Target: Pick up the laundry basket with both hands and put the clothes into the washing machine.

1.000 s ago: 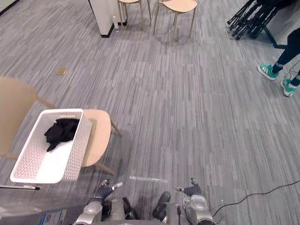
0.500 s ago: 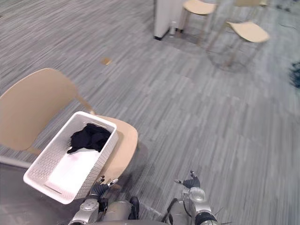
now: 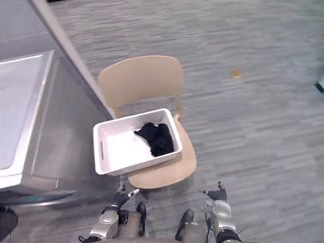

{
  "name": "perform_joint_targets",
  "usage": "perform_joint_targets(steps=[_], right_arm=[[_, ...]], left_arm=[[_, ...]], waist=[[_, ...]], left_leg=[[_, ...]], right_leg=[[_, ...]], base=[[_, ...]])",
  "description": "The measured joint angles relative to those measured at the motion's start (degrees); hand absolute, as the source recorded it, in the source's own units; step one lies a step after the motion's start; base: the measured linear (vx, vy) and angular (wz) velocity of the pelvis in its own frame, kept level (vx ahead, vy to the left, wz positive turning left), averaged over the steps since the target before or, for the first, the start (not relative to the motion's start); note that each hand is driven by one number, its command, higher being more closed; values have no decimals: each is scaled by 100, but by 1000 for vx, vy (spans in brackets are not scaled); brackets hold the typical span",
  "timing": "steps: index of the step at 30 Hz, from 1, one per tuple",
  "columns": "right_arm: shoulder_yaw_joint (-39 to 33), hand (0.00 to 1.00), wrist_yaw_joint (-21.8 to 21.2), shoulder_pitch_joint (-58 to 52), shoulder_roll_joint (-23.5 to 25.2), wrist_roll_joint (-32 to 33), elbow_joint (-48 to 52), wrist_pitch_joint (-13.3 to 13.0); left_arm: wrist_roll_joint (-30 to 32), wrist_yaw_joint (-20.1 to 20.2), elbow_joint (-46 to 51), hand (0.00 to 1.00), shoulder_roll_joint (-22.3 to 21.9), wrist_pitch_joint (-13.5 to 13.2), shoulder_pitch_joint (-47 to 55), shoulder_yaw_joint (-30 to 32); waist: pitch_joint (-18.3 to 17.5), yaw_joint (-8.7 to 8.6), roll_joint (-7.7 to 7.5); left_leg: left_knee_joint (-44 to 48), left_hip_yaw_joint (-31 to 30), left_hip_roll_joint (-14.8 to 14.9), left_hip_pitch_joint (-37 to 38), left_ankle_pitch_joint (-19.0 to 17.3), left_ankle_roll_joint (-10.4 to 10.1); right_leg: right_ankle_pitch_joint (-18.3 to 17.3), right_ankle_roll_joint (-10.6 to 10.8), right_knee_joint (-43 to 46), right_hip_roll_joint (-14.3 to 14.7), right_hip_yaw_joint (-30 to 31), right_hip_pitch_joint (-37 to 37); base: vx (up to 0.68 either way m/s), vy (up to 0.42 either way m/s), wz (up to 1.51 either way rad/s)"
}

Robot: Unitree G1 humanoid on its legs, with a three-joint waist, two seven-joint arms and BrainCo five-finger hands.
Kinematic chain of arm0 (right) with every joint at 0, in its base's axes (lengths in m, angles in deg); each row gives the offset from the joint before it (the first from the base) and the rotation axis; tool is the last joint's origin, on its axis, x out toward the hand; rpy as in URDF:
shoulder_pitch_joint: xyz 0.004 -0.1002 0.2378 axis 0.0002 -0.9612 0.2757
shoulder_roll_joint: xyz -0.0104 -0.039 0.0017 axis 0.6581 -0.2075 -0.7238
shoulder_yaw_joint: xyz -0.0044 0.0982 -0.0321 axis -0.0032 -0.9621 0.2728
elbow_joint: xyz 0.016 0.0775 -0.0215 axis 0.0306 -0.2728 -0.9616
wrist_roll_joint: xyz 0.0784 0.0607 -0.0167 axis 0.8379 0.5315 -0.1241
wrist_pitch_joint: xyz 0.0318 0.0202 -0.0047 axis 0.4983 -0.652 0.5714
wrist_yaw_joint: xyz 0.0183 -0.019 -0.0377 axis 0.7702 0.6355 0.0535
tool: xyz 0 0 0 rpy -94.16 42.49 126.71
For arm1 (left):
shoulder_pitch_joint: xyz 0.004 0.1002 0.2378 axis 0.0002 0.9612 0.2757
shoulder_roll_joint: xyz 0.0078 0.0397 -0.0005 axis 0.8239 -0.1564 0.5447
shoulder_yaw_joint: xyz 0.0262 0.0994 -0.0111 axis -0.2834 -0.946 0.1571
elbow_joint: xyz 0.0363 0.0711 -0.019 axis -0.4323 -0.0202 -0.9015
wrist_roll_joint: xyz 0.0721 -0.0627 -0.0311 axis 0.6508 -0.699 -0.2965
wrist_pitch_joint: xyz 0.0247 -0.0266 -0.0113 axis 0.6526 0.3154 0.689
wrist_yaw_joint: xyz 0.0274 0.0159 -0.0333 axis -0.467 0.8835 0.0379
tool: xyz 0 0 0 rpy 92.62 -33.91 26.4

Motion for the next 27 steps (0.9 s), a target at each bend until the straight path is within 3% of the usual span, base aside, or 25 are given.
perform_joint_targets(steps=[4, 7, 8, 9, 10, 11, 14, 15, 17, 21, 27], right_arm=[[-30, 0, 35, -86, 167, -7, 67, 9], [-47, 0, 69, -172, 153, -240, 514, 4], [-27, 0, 109, -186, 95, -415, 748, 10], [-20, 0, 128, -184, 77, -477, 865, 33], [10, 0, 154, -245, 63, -651, 1275, 85], [60, 0, 159, -350, 60, -863, 1759, 108], [106, 0, 172, -536, -27, -1349, 2747, 76], [139, 0, 202, -577, -197, -1539, 3095, 47], [143, 0, 246, -645, -393, -1782, 3543, 39], [429, 0, 41, -736, -564, -2268, 4301, -90], [1078, 0, -157, -294, -831, -2442, 3865, -106]], left_arm=[[4, -2, -85, 0, 234, 1, 69, -149], [3, -4, -94, 0, 434, -11, 201, -182], [4, -7, -93, 0, 472, -11, 206, -191], [4, -9, -96, 0, 473, -14, 214, -195], [5, -8, -92, 0, 511, -22, 224, -213], [32, -17, -89, 0, 585, -21, 245, -220], [56, -38, -86, 0, 735, -64, 377, -201], [54, -47, -76, 0, 784, -81, 404, -177], [59, -66, -104, 0, 809, -100, 396, -174], [72, -114, -125, 0, 582, -138, 491, 13], [95, 1, -158, 0, 576, -137, 489, 2]], waist=[[-65, 8, -137], [-108, -4, -211], [-90, -11, -270], [-98, -16, -248], [-75, -56, -292], [-67, -170, -334], [-124, -336, -424], [-219, -327, -579], [-240, -376, -577], [-339, -333, -306], [-351, -313, -303]], left_leg=[[-53, -146, -420, -6, 77, 100], [-345, -197, -799, 241, 125, 201], [-418, -211, -935, 273, -2, 300], [-435, -237, -972, 286, -33, 346], [-476, -310, -1040, 342, -32, 354], [-519, -470, -1053, 435, -12, 387], [-561, -761, -1031, 484, 25, 335], [-542, -807, -1052, 457, 36, 308], [-370, -1011, -1069, 377, 49, 275], [-741, -1138, -820, 475, 211, 43], [-1087, -1352, -727, 644, 493, -250]], right_leg=[[-32, 191, -152, -267, -327, 292], [-305, 405, 500, -773, -358, 230], [-456, 400, 1049, -1050, -314, 55], [-487, 343, 1328, -1142, -216, -63], [-443, 111, 2032, -1304, 243, -388], [-495, -95, 2487, -1225, 910, -683], [-821, 218, 1932, -579, 2149, -738], [-777, 252, 1366, -381, 2402, -727], [-572, 311, 1006, -292, 2327, -564], [-350, 156, 455, 16, 2130, -349], [-240, 82, 31, 146, 1738, 50]], base=[[35, 159, 73], [16, 156, 31], [-20, 159, 29], [-40, 115, 26], [-15, 90, 32], [10, 59, 51], [47, -51, 55], [74, -113, 46], [88, -128, 49], [122, -125, 11], [98, -96, 28]])
